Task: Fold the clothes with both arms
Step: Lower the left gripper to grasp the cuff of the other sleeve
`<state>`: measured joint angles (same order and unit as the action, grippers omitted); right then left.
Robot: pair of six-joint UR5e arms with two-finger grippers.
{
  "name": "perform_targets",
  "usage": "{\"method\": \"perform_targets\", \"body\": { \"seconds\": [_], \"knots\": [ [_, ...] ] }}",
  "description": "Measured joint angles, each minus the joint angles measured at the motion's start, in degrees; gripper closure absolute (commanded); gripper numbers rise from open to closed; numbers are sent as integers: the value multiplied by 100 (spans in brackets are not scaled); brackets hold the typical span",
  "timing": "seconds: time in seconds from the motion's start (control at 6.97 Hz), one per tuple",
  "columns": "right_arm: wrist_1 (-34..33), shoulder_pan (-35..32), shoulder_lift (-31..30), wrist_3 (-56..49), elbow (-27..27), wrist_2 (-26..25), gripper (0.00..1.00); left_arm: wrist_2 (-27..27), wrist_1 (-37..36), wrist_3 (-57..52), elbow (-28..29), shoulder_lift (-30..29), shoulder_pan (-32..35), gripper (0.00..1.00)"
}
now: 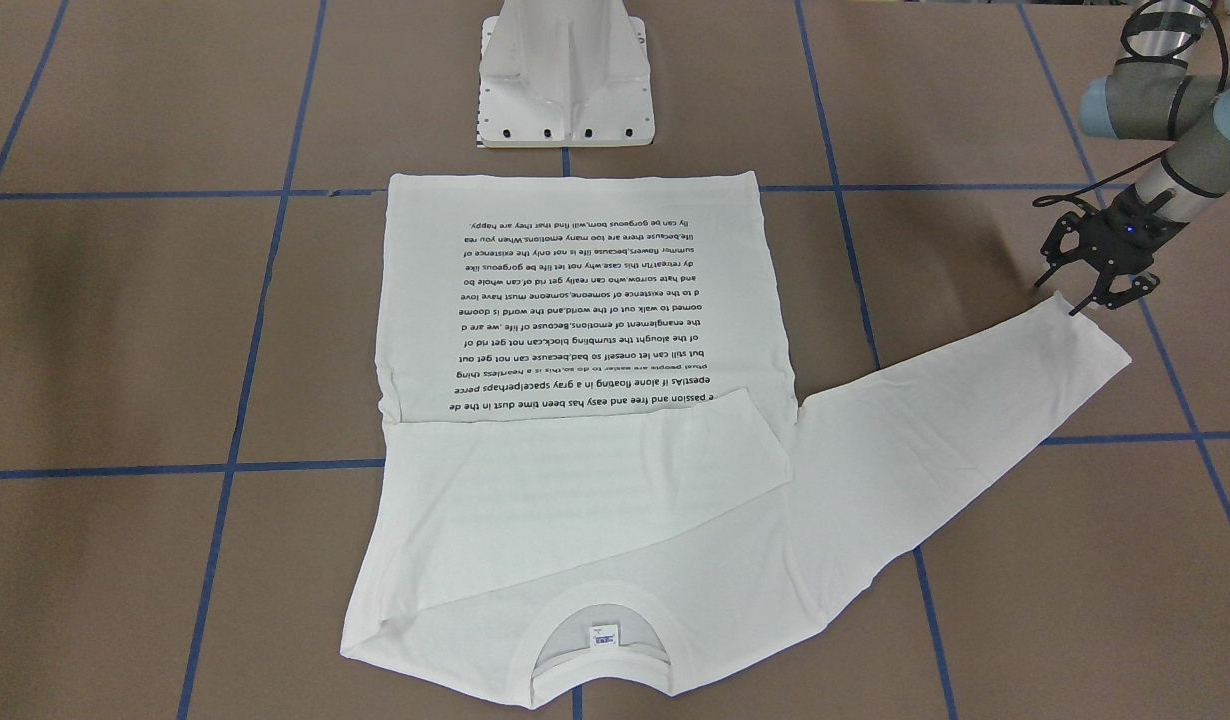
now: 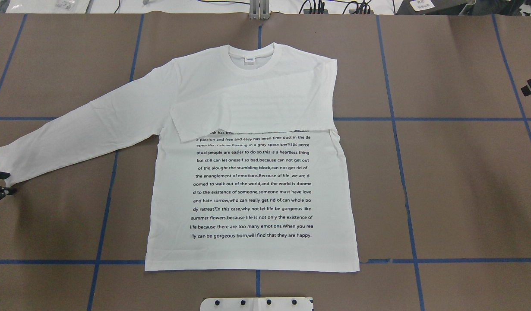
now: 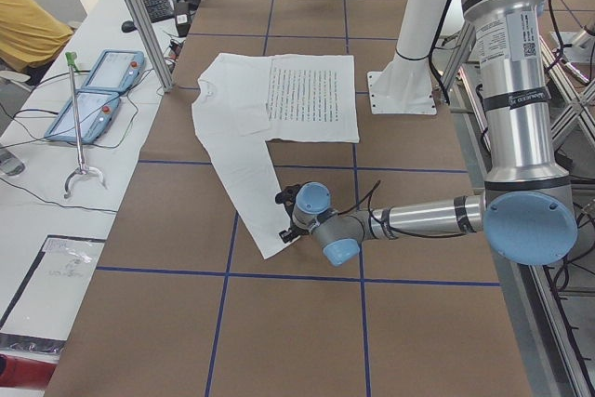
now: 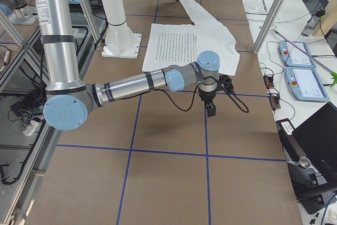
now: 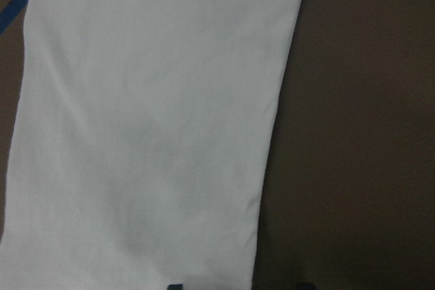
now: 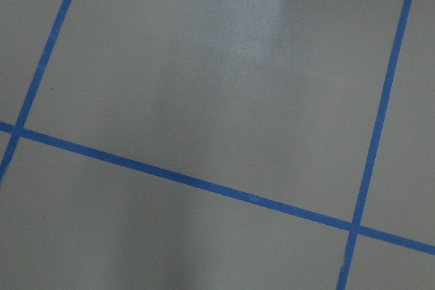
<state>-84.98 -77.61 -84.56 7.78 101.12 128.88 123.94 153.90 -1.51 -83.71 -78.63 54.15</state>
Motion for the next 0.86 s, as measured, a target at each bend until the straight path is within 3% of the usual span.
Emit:
{"method": "perform_targets", "body": {
  "seconds": [0.14, 0.86],
  "knots": [
    [10, 0, -48, 17, 71, -1, 0, 2, 7, -6, 2, -2, -3, 100],
    [16, -9, -120, 48, 184, 62, 0, -331, 482, -21, -198, -208, 89, 100]
  ]
}}
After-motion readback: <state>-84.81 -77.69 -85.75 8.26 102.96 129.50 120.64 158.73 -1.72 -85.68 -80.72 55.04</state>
